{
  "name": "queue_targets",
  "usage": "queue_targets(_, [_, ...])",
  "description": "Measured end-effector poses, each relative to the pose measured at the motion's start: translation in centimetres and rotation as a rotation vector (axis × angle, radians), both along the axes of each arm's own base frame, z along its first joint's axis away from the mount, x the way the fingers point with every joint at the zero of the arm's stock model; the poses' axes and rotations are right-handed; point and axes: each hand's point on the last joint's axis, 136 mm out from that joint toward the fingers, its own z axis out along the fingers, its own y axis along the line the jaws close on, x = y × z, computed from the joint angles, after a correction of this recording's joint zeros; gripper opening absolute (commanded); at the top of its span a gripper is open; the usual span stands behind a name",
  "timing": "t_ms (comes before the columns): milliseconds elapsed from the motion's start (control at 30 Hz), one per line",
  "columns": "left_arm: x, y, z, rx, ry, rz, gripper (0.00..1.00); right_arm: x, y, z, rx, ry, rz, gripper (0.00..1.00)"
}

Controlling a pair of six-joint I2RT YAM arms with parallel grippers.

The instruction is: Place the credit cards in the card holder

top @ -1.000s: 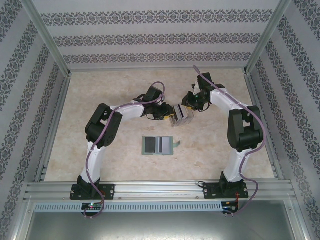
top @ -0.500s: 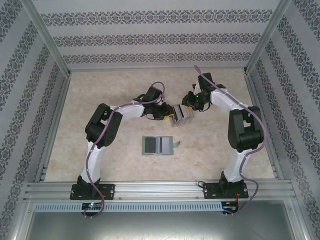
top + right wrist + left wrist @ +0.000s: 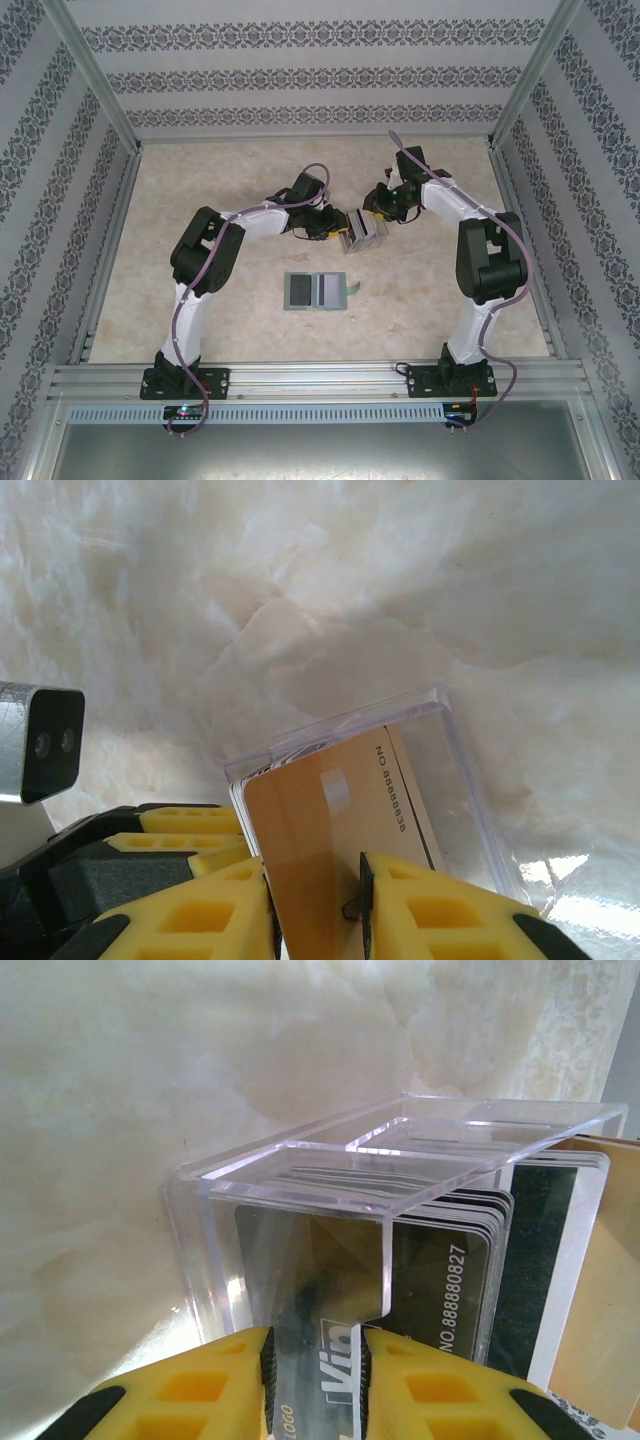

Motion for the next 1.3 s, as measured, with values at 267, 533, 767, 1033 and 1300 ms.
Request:
queue_targets(267, [0.00, -0.03, -0.03, -0.001, 0.001, -0.001, 0.28, 0.00, -0.04, 0.04, 0.019, 0.003, -0.002, 0.28])
queue_targets(533, [0.00, -0.02, -0.02, -0.001, 0.001, -0.001, 0.27, 0.00, 0.05, -0.05, 0.031, 0.008, -0.012, 0.29])
queue_targets(767, [-0.01, -0.03, -0.01, -0.002, 0.002, -0.002, 0.27, 0.03, 0.17, -0.03, 0.040, 0.008, -0.012, 0.31])
queue_targets(1033, [-0.01, -0.03, -0.01, -0.002, 0.002, -0.002, 0.27, 0.06, 0.17, 0.00, 0.047, 0.005, -0.013, 0.27])
queue_targets(1300, [0.00, -0.05, 0.02, -0.003, 0.001, -0.003, 0.27, 0.07, 0.05, 0.20, 0.067, 0.002, -0.025, 0.27])
